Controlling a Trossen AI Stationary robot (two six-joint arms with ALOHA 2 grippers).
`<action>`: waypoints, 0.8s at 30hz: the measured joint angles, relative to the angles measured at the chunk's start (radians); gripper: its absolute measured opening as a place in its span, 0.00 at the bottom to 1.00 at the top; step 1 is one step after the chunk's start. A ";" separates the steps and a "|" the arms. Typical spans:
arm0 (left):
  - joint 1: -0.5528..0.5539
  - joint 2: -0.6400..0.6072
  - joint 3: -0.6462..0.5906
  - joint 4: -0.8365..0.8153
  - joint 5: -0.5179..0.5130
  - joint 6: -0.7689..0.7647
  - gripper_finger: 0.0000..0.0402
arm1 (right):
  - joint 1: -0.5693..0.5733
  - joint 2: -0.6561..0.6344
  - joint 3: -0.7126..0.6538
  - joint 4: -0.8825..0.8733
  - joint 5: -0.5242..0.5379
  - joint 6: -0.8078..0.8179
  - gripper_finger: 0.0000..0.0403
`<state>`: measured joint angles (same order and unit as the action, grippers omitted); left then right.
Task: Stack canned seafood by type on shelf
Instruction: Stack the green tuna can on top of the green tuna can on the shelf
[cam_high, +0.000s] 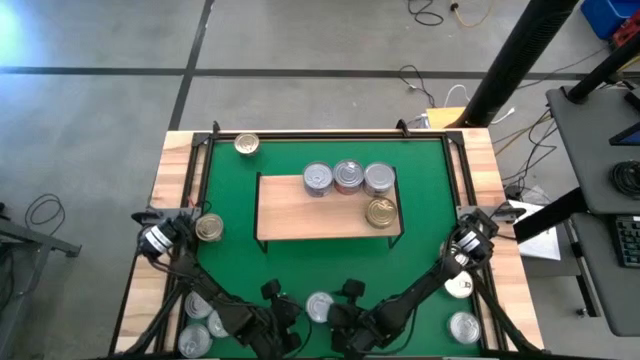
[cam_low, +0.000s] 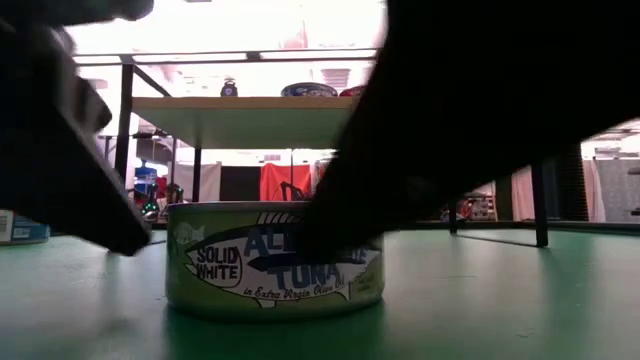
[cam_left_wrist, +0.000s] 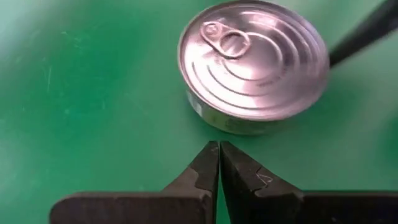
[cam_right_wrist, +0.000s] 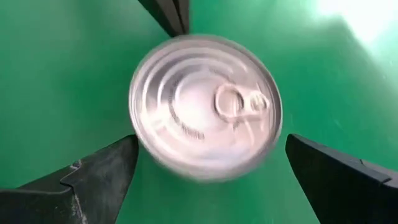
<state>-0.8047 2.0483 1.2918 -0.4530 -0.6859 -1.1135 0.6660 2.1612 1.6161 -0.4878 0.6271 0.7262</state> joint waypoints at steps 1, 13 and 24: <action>0.008 0.000 -0.006 0.018 0.000 0.012 0.00 | -0.008 0.000 0.000 0.015 -0.002 -0.020 0.99; 0.066 0.033 -0.015 0.099 0.041 0.133 0.00 | -0.080 -0.002 -0.006 0.041 -0.081 -0.063 0.99; 0.066 0.038 -0.015 0.092 0.032 0.136 0.00 | -0.086 -0.004 -0.053 0.111 -0.097 -0.041 0.99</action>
<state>-0.7385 2.0862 1.2768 -0.3606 -0.6535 -0.9770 0.5797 2.1574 1.5631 -0.3767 0.5304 0.6853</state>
